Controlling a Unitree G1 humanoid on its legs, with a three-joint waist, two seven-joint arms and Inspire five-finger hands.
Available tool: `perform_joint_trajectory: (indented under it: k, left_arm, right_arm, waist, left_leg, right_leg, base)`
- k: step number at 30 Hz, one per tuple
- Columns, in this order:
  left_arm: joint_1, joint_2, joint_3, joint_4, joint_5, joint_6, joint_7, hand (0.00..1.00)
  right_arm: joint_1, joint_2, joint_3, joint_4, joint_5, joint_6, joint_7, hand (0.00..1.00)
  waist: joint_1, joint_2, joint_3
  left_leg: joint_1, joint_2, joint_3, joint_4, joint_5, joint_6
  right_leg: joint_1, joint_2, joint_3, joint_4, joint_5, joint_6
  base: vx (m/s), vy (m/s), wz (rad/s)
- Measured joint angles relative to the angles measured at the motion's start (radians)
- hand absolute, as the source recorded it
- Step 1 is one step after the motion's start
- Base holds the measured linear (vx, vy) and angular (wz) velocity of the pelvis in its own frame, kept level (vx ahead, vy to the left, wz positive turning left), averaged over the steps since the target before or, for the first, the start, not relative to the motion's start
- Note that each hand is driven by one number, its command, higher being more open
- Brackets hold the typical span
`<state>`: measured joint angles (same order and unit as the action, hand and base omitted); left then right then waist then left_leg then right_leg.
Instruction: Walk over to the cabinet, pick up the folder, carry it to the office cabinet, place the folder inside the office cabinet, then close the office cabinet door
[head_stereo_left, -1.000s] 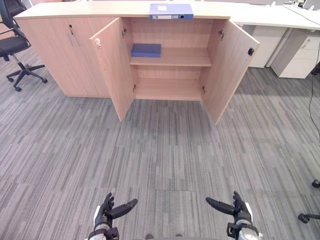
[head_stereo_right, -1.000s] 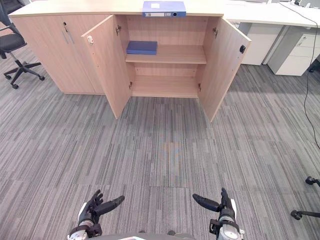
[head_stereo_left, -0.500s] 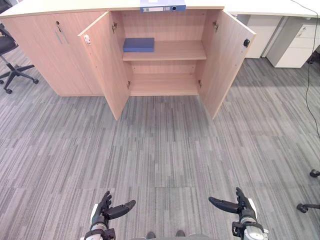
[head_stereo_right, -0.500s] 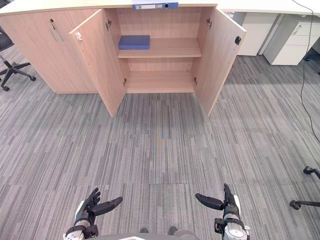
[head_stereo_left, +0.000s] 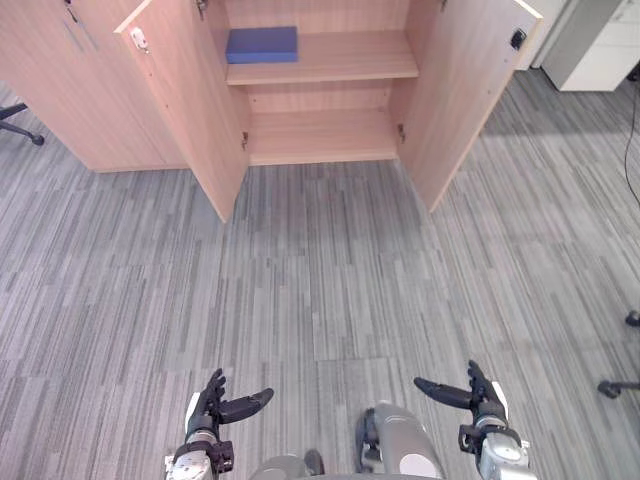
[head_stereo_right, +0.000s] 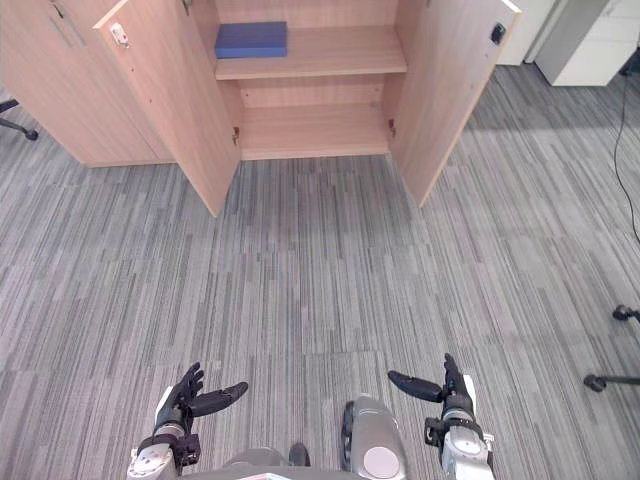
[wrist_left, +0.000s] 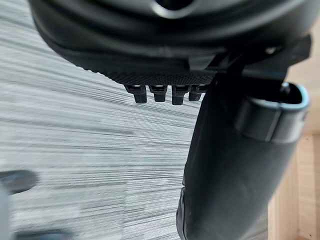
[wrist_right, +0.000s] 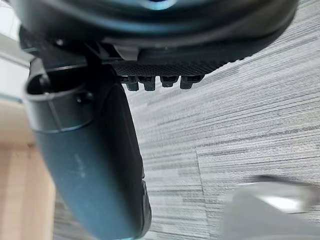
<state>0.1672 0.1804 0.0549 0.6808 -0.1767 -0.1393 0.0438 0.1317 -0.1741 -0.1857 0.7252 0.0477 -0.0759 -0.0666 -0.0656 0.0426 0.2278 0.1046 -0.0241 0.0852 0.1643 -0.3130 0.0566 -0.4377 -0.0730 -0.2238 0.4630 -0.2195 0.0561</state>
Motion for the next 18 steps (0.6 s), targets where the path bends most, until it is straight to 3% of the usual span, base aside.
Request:
perform_joint_trajectory:
  k: [1,2,3,4,6,7,8,9,10,13,14,16,17,18]
  left_arm:
    - [-0.014,-0.003,0.000,0.001,0.000,0.000,0.004,1.00]
    - [-0.016,-0.004,0.000,0.001,0.000,-0.001,0.004,1.00]
    - [-0.018,-0.006,0.000,0.004,0.001,-0.003,0.004,1.00]
    - [-0.015,-0.006,0.001,0.007,0.001,-0.002,0.003,1.00]
    - [-0.017,-0.017,0.001,0.025,0.001,-0.001,0.003,1.00]
    - [-0.006,-0.030,0.003,0.028,0.000,0.001,0.001,1.00]
    - [0.013,-0.036,0.006,0.022,-0.001,-0.002,-0.001,1.00]
    - [0.013,-0.036,0.006,0.021,-0.001,-0.002,-0.002,1.00]
    - [0.010,-0.037,0.007,0.020,-0.002,-0.001,-0.002,1.00]
    - [0.009,-0.038,0.008,0.001,-0.002,-0.001,-0.007,1.00]
    - [0.008,-0.038,0.008,-0.010,-0.002,0.000,-0.011,1.00]
    - [0.007,-0.041,0.014,-0.011,-0.012,0.001,-0.014,1.00]
    - [0.011,-0.043,0.014,-0.009,-0.012,0.000,-0.014,1.00]
    - [0.000,-0.041,0.019,0.006,-0.012,0.002,-0.005,1.00]
  right_arm:
    - [-0.001,0.000,0.000,0.000,0.000,0.005,0.000,1.00]
    - [0.000,0.000,0.000,0.000,0.000,0.005,0.000,1.00]
    - [-0.001,0.000,0.002,0.001,-0.001,0.006,0.002,1.00]
    - [-0.019,0.003,0.001,-0.001,-0.001,0.007,0.002,1.00]
    - [-0.027,0.003,0.002,-0.011,-0.001,0.006,0.002,1.00]
    - [-0.025,0.000,0.013,-0.013,-0.001,0.006,0.002,1.00]
    - [-0.025,-0.004,0.041,-0.016,0.002,0.004,-0.001,1.00]
    - [-0.027,-0.001,0.047,-0.025,0.003,0.003,-0.002,1.00]
    - [-0.041,0.010,0.057,-0.046,0.011,-0.006,-0.004,1.00]
    - [-0.068,0.018,0.060,-0.052,0.012,-0.016,-0.004,1.00]
    - [-0.080,0.016,0.059,-0.046,0.023,-0.016,-0.005,1.00]
    - [-0.097,0.019,0.039,-0.027,0.039,-0.016,-0.009,1.00]
    - [-0.097,0.013,0.034,-0.004,0.042,-0.016,-0.013,1.00]
    - [-0.111,0.023,0.038,0.030,0.042,-0.007,-0.018,1.00]
  waist:
    - [-0.011,0.001,0.006]
    - [-0.016,0.004,0.006]
    - [-0.018,0.007,0.006]
    - [-0.012,0.012,0.008]
    - [-0.012,0.011,0.011]
    - [-0.009,0.012,0.019]
    - [0.006,0.003,0.028]
    - [0.018,0.008,0.031]
    - [0.042,-0.015,0.044]
    - [0.069,-0.043,0.060]
    - [0.081,-0.056,0.066]
    - [0.093,-0.058,0.068]
    - [0.106,-0.043,0.059]
    - [0.108,-0.060,0.054]
  left_leg:
    - [0.027,0.007,-0.038,-0.021,-0.007,-0.013]
    - [0.037,0.016,-0.054,-0.028,-0.014,-0.026]
    - [0.050,0.034,-0.060,-0.019,-0.025,-0.052]
    - [0.039,0.051,-0.054,0.038,-0.015,-0.080]
    - [-0.016,0.072,-0.032,0.235,0.024,-0.137]
    - [-0.087,0.107,0.008,0.485,0.116,-0.162]
    - [-0.163,0.174,0.056,0.729,0.156,-0.143]
    - [-0.198,0.202,0.081,0.823,0.136,-0.128]
    - [-0.294,0.237,0.133,0.941,0.092,-0.076]
    - [-0.439,0.229,0.179,0.828,0.045,-0.067]
    - [-0.497,0.202,0.179,0.691,0.042,-0.075]
    - [-0.531,0.147,0.145,0.350,0.118,-0.100]
    - [-0.520,0.128,0.105,0.152,0.301,-0.115]
    - [-0.505,0.100,0.108,0.162,0.348,-0.061]
  right_leg:
    - [-0.018,0.004,0.000,-0.075,0.098,-0.018]
    - [-0.016,0.007,-0.001,-0.082,0.149,-0.031]
    - [-0.013,0.010,-0.009,-0.052,0.209,-0.086]
    - [-0.005,0.013,-0.024,-0.014,0.156,-0.101]
    - [0.065,0.017,-0.044,-0.027,0.113,-0.100]
    - [0.171,0.033,-0.055,-0.085,0.092,-0.102]
    - [0.280,0.062,-0.048,-0.147,0.081,-0.111]
    - [0.326,0.073,-0.039,-0.173,0.076,-0.116]
    - [0.415,0.077,-0.012,-0.232,0.062,-0.115]
    - [0.518,0.054,0.028,-0.317,0.046,-0.092]
    - [0.555,0.029,0.050,-0.344,0.034,-0.074]
    - [0.606,-0.012,0.075,-0.366,0.008,-0.049]
    - [0.638,-0.017,0.111,-0.380,-0.016,-0.022]
    - [0.650,-0.047,0.138,-0.375,-0.020,-0.020]
  base:
    - [0.44,-0.059,0.84]
    - [0.61,-0.100,0.82]
    - [0.62,-0.137,0.52]
    - [0.75,-0.180,0.42]
    - [0.63,-0.153,0.31]
    - [0.63,-0.127,0.20]
    - [0.62,-0.110,0.05]
    - [0.66,-0.077,-0.30]
    - [0.52,-0.035,-0.31]
    - [0.50,0.037,-0.40]
    - [0.52,0.132,-0.51]
    - [0.55,0.200,-0.60]
    - [0.71,0.359,-0.64]
    - [0.71,0.365,-0.44]
